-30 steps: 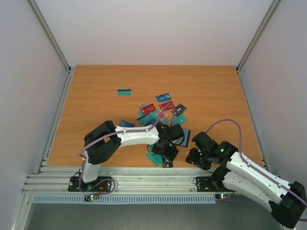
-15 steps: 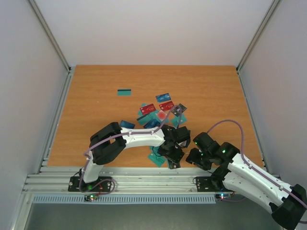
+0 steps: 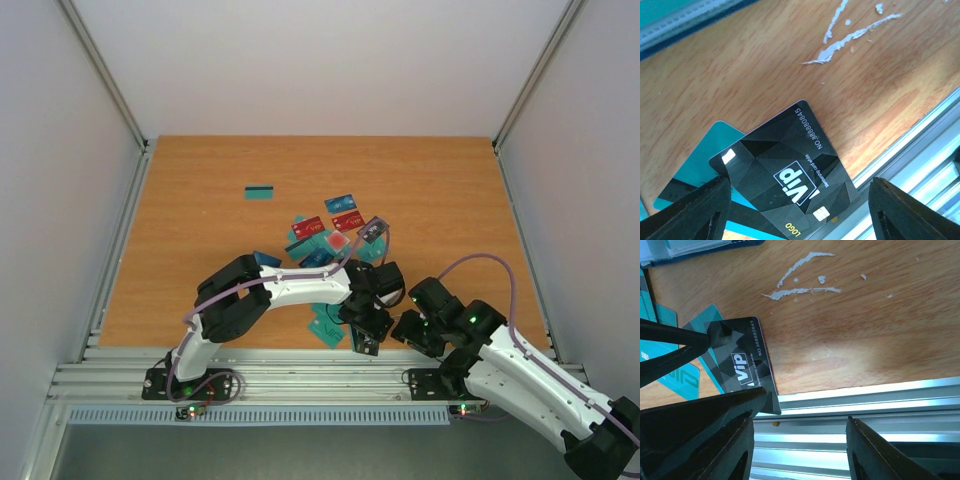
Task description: Put the credit cards into the card holder
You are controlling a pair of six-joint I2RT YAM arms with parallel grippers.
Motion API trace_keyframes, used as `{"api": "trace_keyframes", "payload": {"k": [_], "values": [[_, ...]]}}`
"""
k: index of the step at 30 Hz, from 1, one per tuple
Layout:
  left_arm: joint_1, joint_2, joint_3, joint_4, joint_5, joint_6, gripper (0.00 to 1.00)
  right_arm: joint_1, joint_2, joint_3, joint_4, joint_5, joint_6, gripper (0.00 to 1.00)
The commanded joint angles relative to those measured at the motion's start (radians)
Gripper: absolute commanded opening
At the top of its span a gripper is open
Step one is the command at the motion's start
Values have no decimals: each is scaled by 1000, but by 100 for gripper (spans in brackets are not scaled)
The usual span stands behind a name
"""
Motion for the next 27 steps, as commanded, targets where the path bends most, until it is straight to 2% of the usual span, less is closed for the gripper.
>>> {"api": "trace_keyframes", "payload": {"k": [1,12,15,18,21,24,27], "values": [[-10,20,4,52,59,21,76,-20,-17,-28,-3,-33,-5,52],[4,-171,-64,62,39,-6,76,-29,-82,-104,107,-204,68,52],[24,-229,-119,85,39,-20,71,-31,-83,-129,160,-284,81,53],[59,-254,-180,123,62,-28,62,-31,-39,-154,254,-356,89,53],[81,-243,-203,155,105,-20,48,-31,37,-162,322,-397,84,53],[91,-221,-207,170,128,-12,35,-31,116,-165,368,-425,79,53],[94,-191,-207,182,160,-6,28,-31,180,-157,373,-436,68,53]]}}
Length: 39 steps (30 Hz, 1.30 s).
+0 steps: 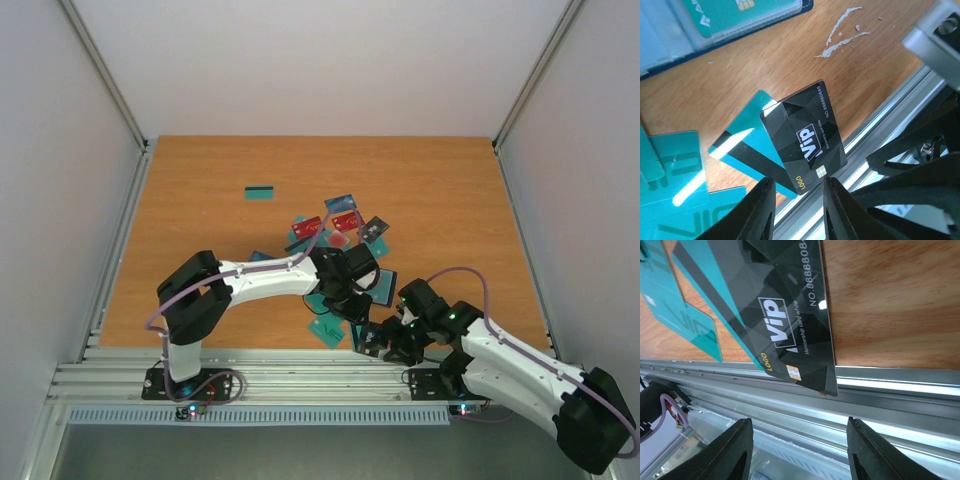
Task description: Put the credit cards into the card holder
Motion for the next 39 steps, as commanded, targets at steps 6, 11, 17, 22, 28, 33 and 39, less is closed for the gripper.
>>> {"api": "trace_keyframes", "payload": {"k": [6,11,17,22,28,33,39], "values": [[-1,77,-6,97,113,13,16,-3,136,-3,87,-77,-20,54],[-1,116,-2,94,119,22,13,-4,174,-21,146,-74,-21,54],[-1,157,-2,91,111,30,12,-4,200,-53,190,-44,-22,53],[0,175,-14,97,114,31,11,-4,227,-74,259,-51,-20,52],[-1,188,-28,104,121,31,8,-5,262,-77,296,-35,-29,46],[0,186,-60,125,132,22,8,-6,268,-75,308,-32,-35,34],[0,185,-75,135,138,20,8,-9,273,-66,302,-32,-41,18]]}}
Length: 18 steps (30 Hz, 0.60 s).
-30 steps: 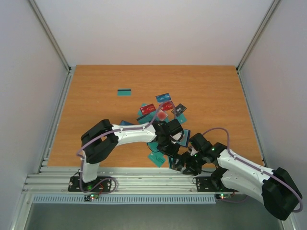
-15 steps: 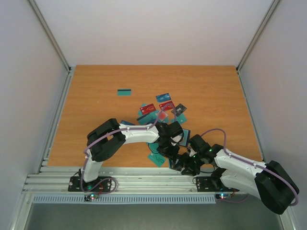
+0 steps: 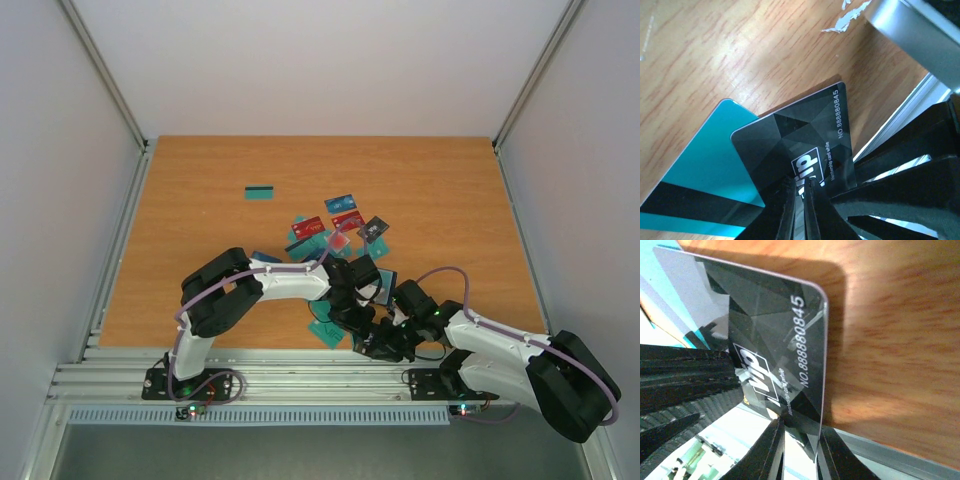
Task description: Put the credit cards into the card holder
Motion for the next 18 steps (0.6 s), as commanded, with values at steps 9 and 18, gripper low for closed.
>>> {"api": "trace_keyframes", "payload": {"k": [9,18], "values": [[2,-14,-29,-23,-35,0,9,-8,25,48,-28,15,-29,1],[100,-243,40,-173,-128,2,24,-41,-56,203,-262,7,-153,1]]}}
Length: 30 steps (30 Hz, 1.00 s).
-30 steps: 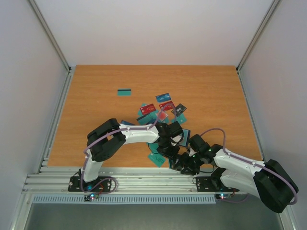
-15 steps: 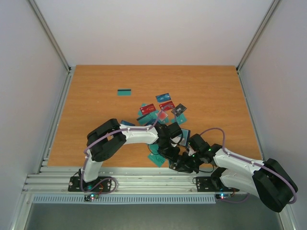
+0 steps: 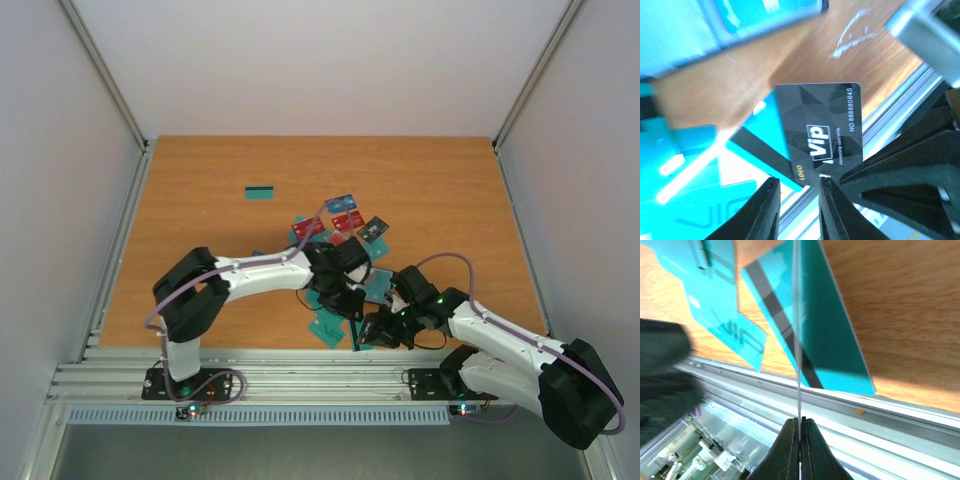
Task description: Put the credit cards into the card holder
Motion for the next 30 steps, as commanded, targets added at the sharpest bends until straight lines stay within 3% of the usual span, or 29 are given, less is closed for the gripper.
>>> {"api": "trace_keyframes", "payload": {"k": [1,10,17,25,30], "values": [[71,-140,55,-104,-78,7,26,-43,-21,113,-163,5,-111,1],[227,-289,91,-153,-33,20,43,-249,-9,358,-377,-97,-355,1],[299,-279,160,-53,213,4,59,-356,19,509,-359,-240,-484,1],[340,-260,170,251,442,-204,58,-360,-6,594,-195,-390,-463,1],[343,-260,188,246,444,-201,50,-360,-21,612,-119,-408,-441,1]]}}
